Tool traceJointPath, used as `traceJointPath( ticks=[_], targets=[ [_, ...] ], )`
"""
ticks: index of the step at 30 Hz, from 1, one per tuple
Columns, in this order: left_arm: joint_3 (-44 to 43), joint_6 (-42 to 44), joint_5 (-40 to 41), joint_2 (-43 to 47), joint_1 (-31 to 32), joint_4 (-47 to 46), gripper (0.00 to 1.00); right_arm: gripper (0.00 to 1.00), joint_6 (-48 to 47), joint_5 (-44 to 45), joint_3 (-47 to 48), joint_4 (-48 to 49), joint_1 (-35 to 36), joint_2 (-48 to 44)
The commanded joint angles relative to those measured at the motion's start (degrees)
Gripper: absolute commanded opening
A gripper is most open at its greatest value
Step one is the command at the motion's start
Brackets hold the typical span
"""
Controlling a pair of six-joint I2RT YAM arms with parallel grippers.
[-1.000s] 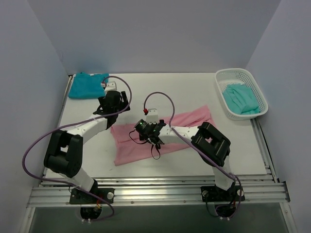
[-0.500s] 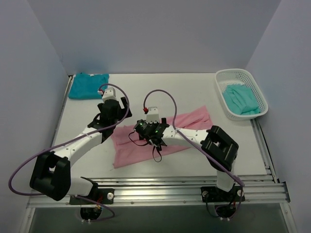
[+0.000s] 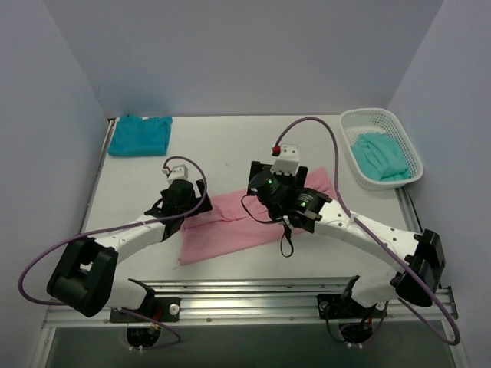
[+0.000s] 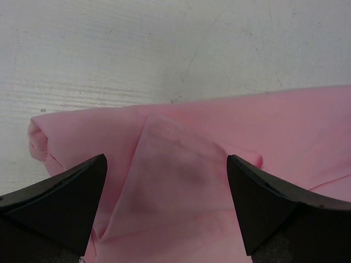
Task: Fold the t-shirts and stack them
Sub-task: Fold the tshirt
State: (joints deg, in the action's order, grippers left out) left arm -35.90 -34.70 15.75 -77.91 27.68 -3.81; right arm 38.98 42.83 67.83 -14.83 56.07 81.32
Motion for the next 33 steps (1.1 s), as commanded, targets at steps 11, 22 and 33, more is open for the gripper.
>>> traceJointPath(
  ticks=[11,22,33],
  targets=[
    [1.01,-0.46,-0.72,-5.49,0.27,-11.21,0.9,0.96,-0.31,5.16,-4.2,-4.33,-3.16,-7.14],
    [-0.31,0.16,-2.48,-10.77,0.36,-14.91,0.24,0.96,-1.19,4.37,-4.99,-3.28,-5.18,-7.14],
    [0.83,0.24,-1.51,-6.65,0.44,-13.06,0.02,0.96,-1.36,3.67,-5.43,-2.4,-5.45,-6.17]
  ],
)
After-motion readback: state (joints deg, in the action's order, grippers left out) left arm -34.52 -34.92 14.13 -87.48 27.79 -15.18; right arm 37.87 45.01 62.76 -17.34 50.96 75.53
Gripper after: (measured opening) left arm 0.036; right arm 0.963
